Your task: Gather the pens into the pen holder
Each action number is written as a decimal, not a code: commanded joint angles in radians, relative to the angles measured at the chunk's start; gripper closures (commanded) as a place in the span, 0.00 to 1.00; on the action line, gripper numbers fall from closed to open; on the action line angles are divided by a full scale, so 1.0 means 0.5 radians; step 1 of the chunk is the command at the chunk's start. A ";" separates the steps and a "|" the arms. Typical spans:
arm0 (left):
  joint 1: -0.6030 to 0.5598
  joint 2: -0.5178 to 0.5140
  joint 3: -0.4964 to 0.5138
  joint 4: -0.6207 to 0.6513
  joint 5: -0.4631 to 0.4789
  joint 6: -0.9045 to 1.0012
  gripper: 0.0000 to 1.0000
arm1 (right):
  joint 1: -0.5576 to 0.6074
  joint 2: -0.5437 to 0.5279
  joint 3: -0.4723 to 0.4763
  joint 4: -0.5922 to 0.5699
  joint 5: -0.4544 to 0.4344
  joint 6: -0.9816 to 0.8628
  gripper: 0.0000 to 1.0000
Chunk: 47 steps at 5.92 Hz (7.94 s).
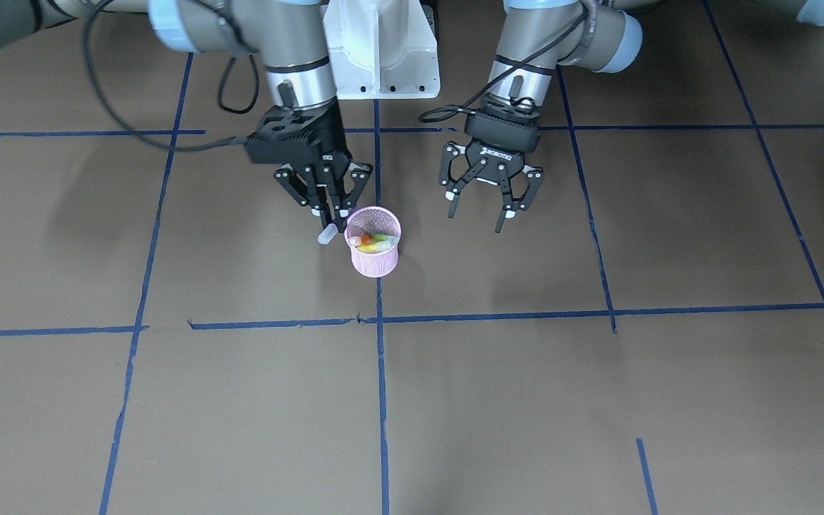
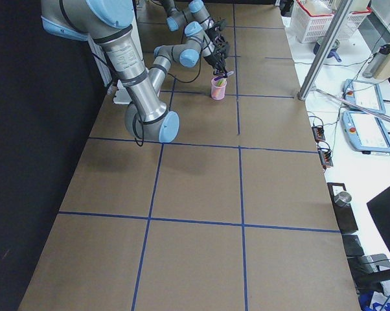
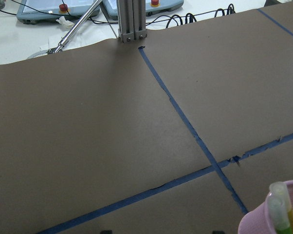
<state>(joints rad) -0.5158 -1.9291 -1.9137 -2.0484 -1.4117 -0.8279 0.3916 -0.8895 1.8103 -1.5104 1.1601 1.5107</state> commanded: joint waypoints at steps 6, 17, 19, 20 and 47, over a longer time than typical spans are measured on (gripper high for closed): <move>-0.002 0.042 0.011 -0.048 -0.005 0.024 0.24 | -0.157 0.003 -0.089 0.011 -0.400 0.010 0.65; -1.568 0.299 0.434 0.805 -1.778 1.512 0.01 | 1.369 -0.815 0.196 -0.077 2.068 -1.511 0.00; -1.793 0.400 0.498 0.995 -1.873 1.894 0.01 | 1.685 -0.978 0.184 -0.404 2.162 -2.294 0.00; -1.922 0.443 0.559 1.032 -2.053 1.910 0.00 | 1.854 -1.043 0.190 -0.570 2.220 -2.631 0.00; -2.141 0.793 0.367 1.207 -1.871 1.923 0.00 | 2.291 -1.685 -0.077 -0.247 2.386 -3.488 0.00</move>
